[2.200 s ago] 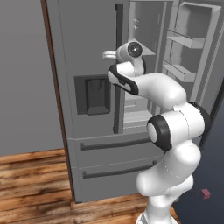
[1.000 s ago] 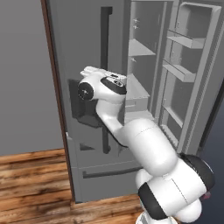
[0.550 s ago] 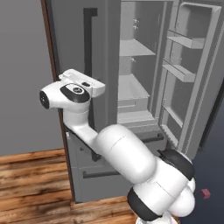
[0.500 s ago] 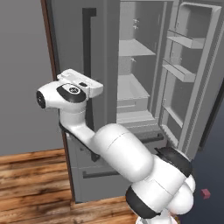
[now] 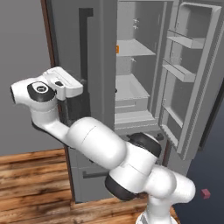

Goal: Retrieve the sausage and cheese from the fridge and place them on the cutting board on the counter.

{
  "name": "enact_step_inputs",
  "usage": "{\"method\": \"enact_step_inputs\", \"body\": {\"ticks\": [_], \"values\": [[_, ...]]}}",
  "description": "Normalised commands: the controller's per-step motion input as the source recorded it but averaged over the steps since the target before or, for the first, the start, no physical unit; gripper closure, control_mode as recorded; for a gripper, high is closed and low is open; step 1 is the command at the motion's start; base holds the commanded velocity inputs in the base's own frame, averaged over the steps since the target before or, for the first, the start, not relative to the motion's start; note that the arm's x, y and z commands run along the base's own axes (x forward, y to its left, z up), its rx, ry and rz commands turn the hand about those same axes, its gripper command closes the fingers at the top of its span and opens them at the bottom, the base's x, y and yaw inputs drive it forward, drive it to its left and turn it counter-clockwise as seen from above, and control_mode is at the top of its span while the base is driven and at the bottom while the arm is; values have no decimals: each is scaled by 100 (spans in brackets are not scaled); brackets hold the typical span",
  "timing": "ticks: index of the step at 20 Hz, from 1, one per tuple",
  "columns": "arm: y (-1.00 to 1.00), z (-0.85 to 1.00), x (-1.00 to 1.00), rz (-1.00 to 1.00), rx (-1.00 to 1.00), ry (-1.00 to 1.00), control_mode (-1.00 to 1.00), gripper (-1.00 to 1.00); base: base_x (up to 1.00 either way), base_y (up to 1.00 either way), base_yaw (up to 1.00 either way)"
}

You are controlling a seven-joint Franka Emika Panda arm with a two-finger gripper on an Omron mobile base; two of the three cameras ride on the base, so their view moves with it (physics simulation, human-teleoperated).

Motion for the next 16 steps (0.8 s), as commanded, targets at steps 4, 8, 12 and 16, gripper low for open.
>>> {"method": "enact_step_inputs", "body": {"ticks": [4, 8, 12, 16], "values": [[37, 32, -26, -24, 0, 0, -100, -100, 0, 0, 0], [-19, 8, -98, -18, 0, 0, -100, -100, 0, 0, 0], [-77, -25, -100, 1, 0, -5, -100, -100, 0, 0, 0], [-89, -45, -100, 13, 1, -3, -100, -100, 0, 0, 0]]}}
